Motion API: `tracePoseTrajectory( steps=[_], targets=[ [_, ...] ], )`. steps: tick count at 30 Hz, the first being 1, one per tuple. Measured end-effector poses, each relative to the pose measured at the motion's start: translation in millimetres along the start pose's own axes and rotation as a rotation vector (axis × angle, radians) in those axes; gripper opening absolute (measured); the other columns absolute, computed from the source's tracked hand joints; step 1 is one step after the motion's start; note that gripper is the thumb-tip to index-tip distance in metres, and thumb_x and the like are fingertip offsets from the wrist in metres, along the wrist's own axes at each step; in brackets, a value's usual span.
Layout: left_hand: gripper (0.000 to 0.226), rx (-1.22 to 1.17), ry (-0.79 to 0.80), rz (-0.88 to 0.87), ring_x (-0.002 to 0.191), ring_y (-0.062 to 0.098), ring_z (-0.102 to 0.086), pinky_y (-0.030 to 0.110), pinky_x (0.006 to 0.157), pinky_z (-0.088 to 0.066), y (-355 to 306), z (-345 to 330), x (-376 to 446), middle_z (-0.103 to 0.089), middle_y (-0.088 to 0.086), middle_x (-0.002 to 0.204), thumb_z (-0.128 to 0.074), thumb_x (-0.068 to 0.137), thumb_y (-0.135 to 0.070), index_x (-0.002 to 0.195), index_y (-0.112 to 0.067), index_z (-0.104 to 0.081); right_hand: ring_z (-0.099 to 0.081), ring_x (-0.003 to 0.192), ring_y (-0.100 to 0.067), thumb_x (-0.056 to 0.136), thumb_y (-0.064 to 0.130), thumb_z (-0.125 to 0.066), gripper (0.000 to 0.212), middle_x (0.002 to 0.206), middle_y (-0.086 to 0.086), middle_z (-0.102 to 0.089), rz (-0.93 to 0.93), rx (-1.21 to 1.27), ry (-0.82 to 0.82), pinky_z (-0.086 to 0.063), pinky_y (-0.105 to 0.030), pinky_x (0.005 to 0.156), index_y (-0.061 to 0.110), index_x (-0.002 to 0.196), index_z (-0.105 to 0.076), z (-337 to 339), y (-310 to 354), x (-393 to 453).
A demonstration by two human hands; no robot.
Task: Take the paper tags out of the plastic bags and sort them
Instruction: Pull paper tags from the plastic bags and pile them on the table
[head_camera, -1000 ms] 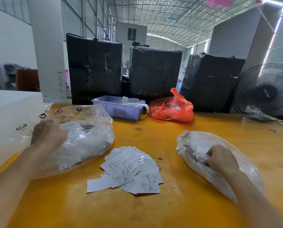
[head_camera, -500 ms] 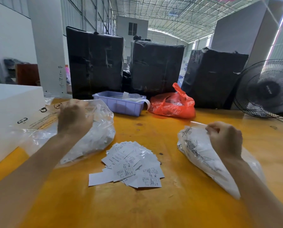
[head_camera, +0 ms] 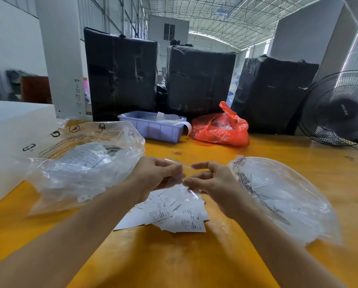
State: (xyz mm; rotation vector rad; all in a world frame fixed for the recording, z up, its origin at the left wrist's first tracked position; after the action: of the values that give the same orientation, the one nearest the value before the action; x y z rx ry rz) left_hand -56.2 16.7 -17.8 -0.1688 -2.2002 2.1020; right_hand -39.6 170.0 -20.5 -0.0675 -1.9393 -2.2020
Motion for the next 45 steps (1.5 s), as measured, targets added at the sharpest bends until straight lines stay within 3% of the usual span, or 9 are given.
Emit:
tracePoseTrajectory(
  steps=[7, 13, 18, 24, 28, 31, 35, 42, 45],
  targets=[
    [0.03, -0.051, -0.029, -0.002, 0.058, 0.013, -0.069, 0.017, 0.054, -0.054, -1, 2, -5, -0.072, 0.011, 0.069, -0.075, 0.052, -0.014, 0.079, 0.0, -0.07, -0.069, 0.066, -0.018, 0.07, 0.0, -0.074, 0.035, 0.073, -0.011, -0.072, -0.031, 0.098, 0.018, -0.056, -0.023, 0.062, 0.009, 0.1, -0.058, -2, -1, 0],
    [0.012, -0.143, -0.087, -0.026, 0.056, 0.011, -0.068, 0.016, 0.05, -0.052, -3, 4, -3, -0.073, 0.007, 0.067, -0.07, 0.077, -0.003, 0.088, -0.004, -0.067, -0.067, 0.064, -0.02, 0.072, -0.002, -0.075, 0.034, 0.076, -0.014, -0.072, 0.017, -0.064, -0.112, -0.055, -0.025, 0.059, 0.002, 0.102, -0.061, 26, 11, 4],
    [0.007, -0.088, -0.064, -0.013, 0.058, 0.011, -0.069, 0.017, 0.052, -0.053, 1, 4, 0, -0.074, 0.005, 0.071, -0.062, 0.087, -0.007, 0.092, -0.007, -0.066, -0.066, 0.079, -0.032, 0.074, 0.002, -0.074, 0.029, 0.086, -0.021, -0.069, 0.092, -0.641, -0.734, -0.053, -0.041, 0.075, -0.001, 0.101, -0.065, 133, 18, -3],
    [0.028, -0.014, -0.114, -0.005, 0.063, 0.014, -0.068, 0.02, 0.058, -0.057, 3, 9, 6, -0.071, 0.012, 0.088, -0.069, 0.081, -0.011, 0.104, 0.005, -0.064, -0.057, 0.086, -0.029, 0.082, 0.0, -0.059, 0.013, 0.103, -0.018, -0.064, -0.387, -1.255, -0.471, -0.046, -0.031, 0.069, 0.001, 0.095, -0.061, 149, -22, -3],
    [0.032, 0.11, -0.183, -0.051, 0.059, 0.014, -0.069, 0.019, 0.056, -0.056, 0, 24, 9, -0.068, 0.019, 0.091, -0.072, 0.078, -0.01, 0.103, 0.006, -0.059, -0.061, 0.088, -0.037, 0.084, -0.002, -0.05, 0.022, 0.095, -0.021, -0.066, 0.003, -1.384, -0.753, -0.041, -0.033, 0.066, 0.002, 0.102, -0.06, 111, 20, -1],
    [0.02, 0.267, -0.236, -0.103, 0.062, 0.014, -0.069, 0.019, 0.055, -0.055, -4, 34, 10, -0.069, 0.016, 0.084, -0.077, 0.074, -0.006, 0.086, -0.001, -0.061, -0.066, 0.084, -0.033, 0.087, 0.0, -0.053, 0.022, 0.094, -0.017, -0.071, 0.415, -1.091, -0.428, -0.049, -0.031, 0.071, 0.004, 0.102, -0.069, 41, 33, -4],
    [0.017, 0.465, -0.354, -0.218, 0.068, 0.016, -0.065, 0.031, 0.068, -0.056, -9, 45, 10, -0.067, 0.006, 0.073, -0.079, 0.072, -0.006, 0.074, -0.011, -0.064, -0.066, 0.087, -0.019, 0.087, 0.0, -0.058, 0.02, 0.097, -0.007, -0.073, 0.465, -0.829, 0.134, -0.044, -0.015, 0.07, 0.007, 0.1, -0.072, -45, 7, -9],
    [0.005, 0.538, -0.353, -0.237, 0.083, 0.017, -0.064, 0.033, 0.078, -0.053, -9, 50, 16, -0.066, 0.0, 0.078, -0.072, 0.082, -0.012, 0.081, -0.009, -0.068, -0.047, 0.105, -0.019, 0.079, 0.029, -0.074, 0.054, 0.114, 0.0, -0.06, 0.281, -1.035, 0.359, -0.039, -0.026, 0.088, 0.018, 0.128, -0.057, -62, -25, 4],
    [0.013, 0.506, -0.291, -0.189, 0.08, 0.016, -0.066, 0.031, 0.075, -0.054, -7, 48, 17, -0.069, 0.005, 0.08, -0.077, 0.077, -0.012, 0.084, -0.016, -0.068, -0.049, 0.078, -0.005, 0.074, 0.028, -0.078, 0.048, 0.086, 0.011, -0.054, 0.202, -0.938, 0.349, -0.038, -0.012, 0.063, 0.016, 0.119, -0.064, -60, -22, 5]
  ],
)
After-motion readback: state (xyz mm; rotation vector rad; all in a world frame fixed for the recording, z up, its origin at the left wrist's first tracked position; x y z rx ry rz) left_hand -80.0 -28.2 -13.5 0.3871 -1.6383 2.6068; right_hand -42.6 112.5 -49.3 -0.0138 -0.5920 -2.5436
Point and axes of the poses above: each hand's wrist, its own x-axis towards the middle knuckle, its own z-axis out of the back of the hand, y = z × x, the point moved 4 cm from there along x, towards the middle knuckle
